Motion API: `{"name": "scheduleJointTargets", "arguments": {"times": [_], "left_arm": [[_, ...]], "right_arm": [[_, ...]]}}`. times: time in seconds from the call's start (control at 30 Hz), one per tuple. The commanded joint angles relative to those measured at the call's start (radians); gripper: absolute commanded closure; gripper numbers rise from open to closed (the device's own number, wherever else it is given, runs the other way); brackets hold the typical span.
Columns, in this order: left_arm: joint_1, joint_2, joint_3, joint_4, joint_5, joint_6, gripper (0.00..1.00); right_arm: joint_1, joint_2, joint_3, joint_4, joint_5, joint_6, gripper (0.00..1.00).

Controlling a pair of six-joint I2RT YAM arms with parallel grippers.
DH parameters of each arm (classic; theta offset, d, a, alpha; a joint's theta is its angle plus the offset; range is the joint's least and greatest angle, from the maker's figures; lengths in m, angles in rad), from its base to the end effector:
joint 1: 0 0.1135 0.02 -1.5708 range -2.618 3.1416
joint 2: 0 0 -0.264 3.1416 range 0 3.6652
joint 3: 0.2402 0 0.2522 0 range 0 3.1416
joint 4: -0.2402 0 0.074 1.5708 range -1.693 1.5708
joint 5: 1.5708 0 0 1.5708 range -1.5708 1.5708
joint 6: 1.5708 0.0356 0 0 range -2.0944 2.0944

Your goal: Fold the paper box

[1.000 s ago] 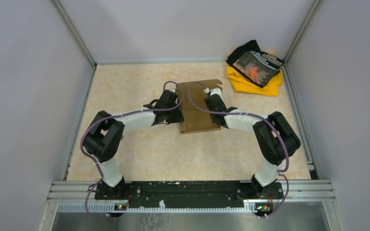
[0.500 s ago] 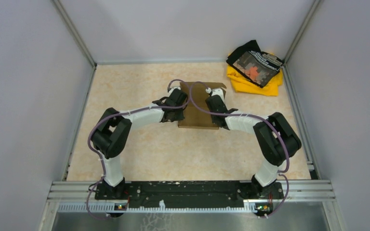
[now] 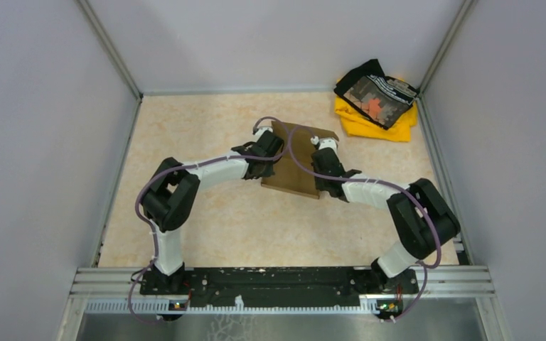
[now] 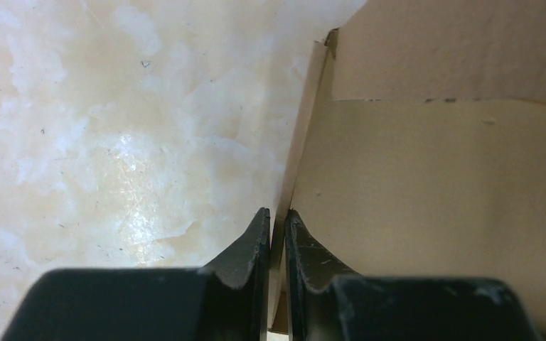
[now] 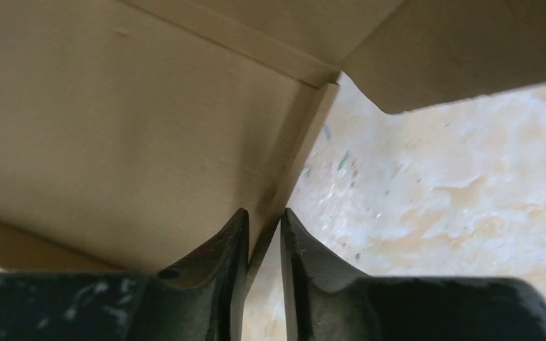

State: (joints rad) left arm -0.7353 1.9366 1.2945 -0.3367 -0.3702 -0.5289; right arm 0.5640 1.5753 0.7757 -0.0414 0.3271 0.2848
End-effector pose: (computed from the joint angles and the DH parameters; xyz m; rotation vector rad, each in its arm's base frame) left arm 0.3100 -0.2630 0.1724 0.1134 2.4540 -0.0714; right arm 0.2654 0.1543 0.1634 -0.1803 2.3475 0.0162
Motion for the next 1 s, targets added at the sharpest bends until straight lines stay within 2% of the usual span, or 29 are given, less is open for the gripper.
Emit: {"name": "scheduleJointTargets", "arguments": {"times": [0.0, 0.1, 0.27, 0.77, 0.97], "left_arm": [[-0.033, 0.04, -0.017, -0.113, -0.01, 0.105, 0.85], [-0.033, 0.034, -0.032, -0.105, -0.019, 0.11, 0.85], [-0.033, 0.03, -0.047, -0.095, -0.035, 0.116, 0.86], [-0.071, -0.021, -0.112, -0.066, -0.179, 0.144, 0.87], [-0.122, -0.066, -0.155, -0.055, -0.307, 0.141, 0.86]], "right_arm": [[0.016, -0.106, -0.029, 0.01, -0.188, 0.058, 0.74], [0.014, -0.16, -0.038, -0.001, -0.195, 0.075, 0.65], [0.001, -0.243, -0.049, -0.007, -0.214, 0.089, 0.57], [-0.007, -0.456, -0.047, -0.082, -0.128, 0.1, 0.55], [-0.007, -0.503, -0.04, -0.098, -0.095, 0.1, 0.54]]}}
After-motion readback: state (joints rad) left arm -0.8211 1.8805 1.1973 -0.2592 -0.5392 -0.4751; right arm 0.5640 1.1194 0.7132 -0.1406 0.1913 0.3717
